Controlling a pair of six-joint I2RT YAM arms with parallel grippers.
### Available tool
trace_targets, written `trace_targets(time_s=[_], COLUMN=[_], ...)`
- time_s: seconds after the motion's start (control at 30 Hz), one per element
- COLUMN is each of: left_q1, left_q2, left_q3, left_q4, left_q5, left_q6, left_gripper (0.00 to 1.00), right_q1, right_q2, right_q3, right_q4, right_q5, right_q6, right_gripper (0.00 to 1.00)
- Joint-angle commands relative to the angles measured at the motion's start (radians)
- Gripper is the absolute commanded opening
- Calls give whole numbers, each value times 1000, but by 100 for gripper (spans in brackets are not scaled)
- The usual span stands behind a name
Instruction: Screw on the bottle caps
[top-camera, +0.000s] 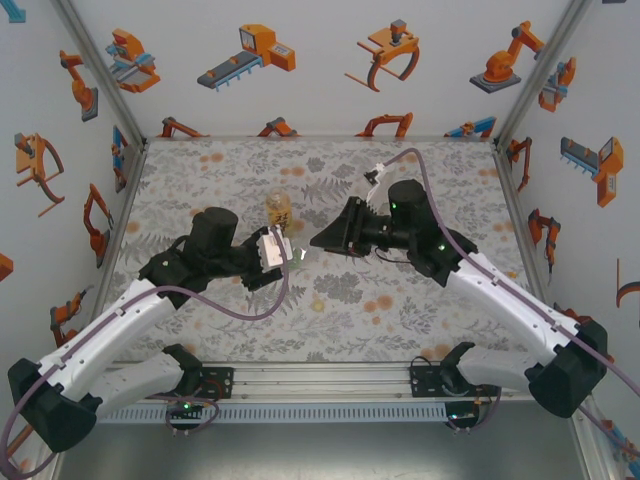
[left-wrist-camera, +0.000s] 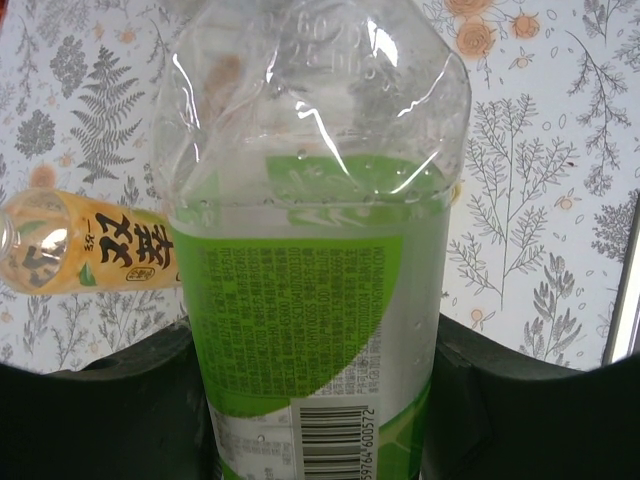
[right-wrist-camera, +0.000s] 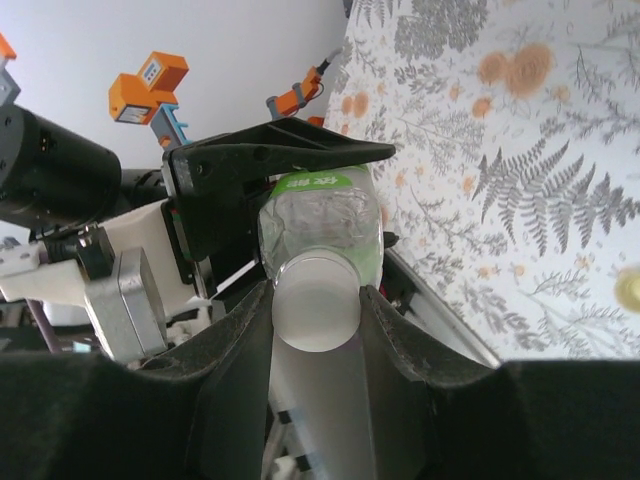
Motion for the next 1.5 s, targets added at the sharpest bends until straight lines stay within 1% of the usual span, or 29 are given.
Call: trace_targets(time_s=[0.0,0.13,0.27,0.37,0.47,0.57,0.7,0.9,0.97,1.07,1.2,1.33,1.47], left_q1=[-21,-21,-21,-22,-21,-20,-21,-22,-21,-22,-21,-22,-21], left_q2=[-1,3,2,0,0,-1,-4,-6,-6,-6,-1,3,6], left_q3=[5,5,5,5,5,5,5,8,6,7,10,16,23], left_q4=[47,47,47,47,47,47,46,44,45,43,35,25,19], left_q5=[120,116,116,117,119,124,132,161,178,221,271,279,275], left_q6=[23,23,24,25,26,26,26,24,24,28,31,32,26], left_gripper=[0,0,0,0,0,0,0,0,0,0,0,0,0], right_q1=[1,0,0,-1,-6,-14,-18,-17,-17,-17,-18,-17,-15], right_q2=[18,14,8,-5,-24,-46,-92,-154,-173,-200,-214,-196,-181], right_q3=[47,69,90,100,119,146,152,106,93,74,54,45,0], right_q4=[-64,-86,-99,-98,-115,-152,-173,-109,-82,-70,-89,-78,34], right_q5=[39,47,46,47,54,66,100,75,9,-146,-300,-402,-459], right_q6=[85,55,-2,-40,-101,-187,-362,-713,-859,-1103,-1321,-1433,-1443], right_gripper=[14,27,50,64,69,71,71,67,67,67,67,66,62])
